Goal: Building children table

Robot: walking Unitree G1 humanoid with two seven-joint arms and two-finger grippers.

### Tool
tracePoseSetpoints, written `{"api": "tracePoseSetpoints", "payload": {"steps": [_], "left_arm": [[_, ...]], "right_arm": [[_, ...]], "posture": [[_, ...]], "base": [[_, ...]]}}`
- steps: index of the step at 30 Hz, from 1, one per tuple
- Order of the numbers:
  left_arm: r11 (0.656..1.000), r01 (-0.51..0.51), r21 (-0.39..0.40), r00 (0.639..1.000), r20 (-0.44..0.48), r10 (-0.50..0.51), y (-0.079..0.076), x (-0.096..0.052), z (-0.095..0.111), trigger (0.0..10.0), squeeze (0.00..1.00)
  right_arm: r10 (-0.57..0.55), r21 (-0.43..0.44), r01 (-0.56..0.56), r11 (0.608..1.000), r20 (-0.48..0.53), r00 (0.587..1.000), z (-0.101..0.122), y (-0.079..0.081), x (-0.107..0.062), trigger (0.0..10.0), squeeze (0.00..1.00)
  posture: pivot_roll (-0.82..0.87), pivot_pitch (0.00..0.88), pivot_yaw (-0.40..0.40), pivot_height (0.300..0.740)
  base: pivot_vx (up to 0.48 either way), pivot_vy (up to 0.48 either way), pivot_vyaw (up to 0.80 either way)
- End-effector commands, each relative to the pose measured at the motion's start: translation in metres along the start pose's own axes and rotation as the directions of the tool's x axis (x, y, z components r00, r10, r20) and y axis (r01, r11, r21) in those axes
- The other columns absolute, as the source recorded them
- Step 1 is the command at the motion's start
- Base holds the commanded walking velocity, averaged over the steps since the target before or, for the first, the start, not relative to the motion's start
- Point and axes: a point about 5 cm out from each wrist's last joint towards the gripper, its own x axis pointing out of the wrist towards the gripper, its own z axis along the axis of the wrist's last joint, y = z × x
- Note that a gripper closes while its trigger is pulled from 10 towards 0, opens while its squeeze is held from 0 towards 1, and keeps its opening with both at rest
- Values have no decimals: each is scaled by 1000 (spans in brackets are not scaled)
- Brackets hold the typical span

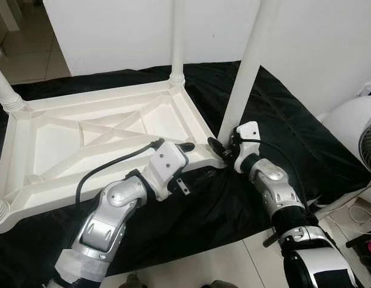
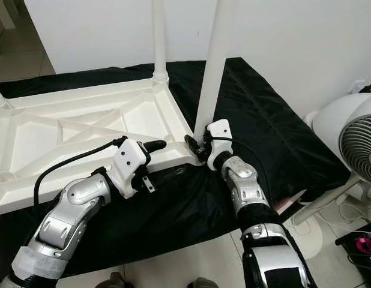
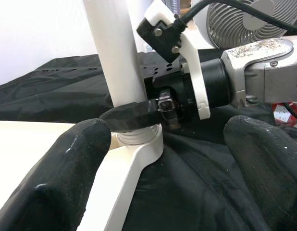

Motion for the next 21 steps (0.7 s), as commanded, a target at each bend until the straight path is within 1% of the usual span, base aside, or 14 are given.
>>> {"api": "tracePoseSetpoints", "payload": {"steps": [1, 4, 5, 6, 7, 10, 11, 12, 13, 14, 15, 18, 20, 21], "left_arm": [[1000, -24, -6, 1000, 5, 24, 3, 2, 3, 10000, 0], [1000, -25, -7, 1000, 7, 25, 4, 2, 3, 10000, 0], [1000, -27, -10, 1000, 9, 27, 3, 2, 3, 10000, 0], [1000, -27, -10, 1000, 9, 27, 3, 2, 3, 10000, 0], [999, -29, -16, 999, 13, 30, 3, 2, 3, 10000, 0], [999, -29, -16, 999, 13, 30, 3, 2, 3, 10000, 0], [999, -32, -23, 999, 16, 32, 2, 3, 3, 10000, 0], [999, -32, -23, 999, 16, 32, 2, 3, 3, 10000, 0], [999, -33, -28, 999, 19, 34, 0, 3, 4, 10000, 0], [999, -33, -28, 999, 19, 34, 0, 3, 4, 10000, 0], [999, -35, -31, 999, 19, 36, 0, 3, 3, 10000, 0], [999, -38, -32, 999, 19, 38, 0, 2, 3, 10000, 0], [999, -38, -32, 999, 19, 38, 0, 2, 3, 10000, 0], [999, -38, -33, 999, 18, 39, 0, 2, 3, 10000, 0]], "right_arm": [[-168, 77, 170, 982, -29, 985, -2, 2, 2, 10000, 0], [-221, 114, 224, 968, -44, 974, -3, 5, 3, 10000, 0], [-307, 145, 313, 939, -65, 950, -5, 11, 6, 10000, 0], [-307, 145, 313, 939, -65, 950, -5, 11, 6, 10000, 0], [-377, 156, 387, 909, -86, 922, -8, 17, 7, 10000, 0], [-377, 156, 387, 909, -86, 922, -8, 17, 7, 10000, 0], [-432, 166, 445, 880, -107, 895, -10, 24, 8, 10000, 0], [-432, 166, 445, 880, -107, 895, -10, 24, 8, 10000, 0], [-430, 176, 444, 879, -113, 896, -10, 37, 11, 10000, 0], [-430, 176, 444, 879, -113, 896, -10, 37, 11, 10000, 0], [-406, 177, 418, 891, -101, 908, -8, 45, 13, 10000, 0], [-358, 195, 364, 911, -66, 931, -3, 51, 13, 10000, 0], [-358, 195, 364, 911, -66, 931, -3, 51, 13, 10000, 0], [-353, 198, 358, 913, -59, 934, -2, 50, 13, 10000, 1000]], "posture": [[-47, 7, 6, 740], [-47, 7, 6, 740], [-48, 6, -2, 740], [-48, 6, -2, 740], [-48, 6, -2, 740], [-48, 6, -2, 740], [-44, 4, -4, 740], [-44, 4, -4, 740], [-40, 0, -10, 740], [-40, 0, -10, 740], [-40, 0, -11, 740], [-38, 0, -14, 740], [-38, 0, -14, 740], [-38, 0, -14, 740]], "base": [[0, 0, 0], [0, 0, 0], [0, 0, 0], [0, 0, 0], [0, 0, 0], [0, 0, 0], [0, 0, 0], [0, 0, 0], [0, 0, 0], [0, 0, 0], [0, 0, 0], [0, 0, 0], [0, 0, 0], [0, 0, 0]]}}
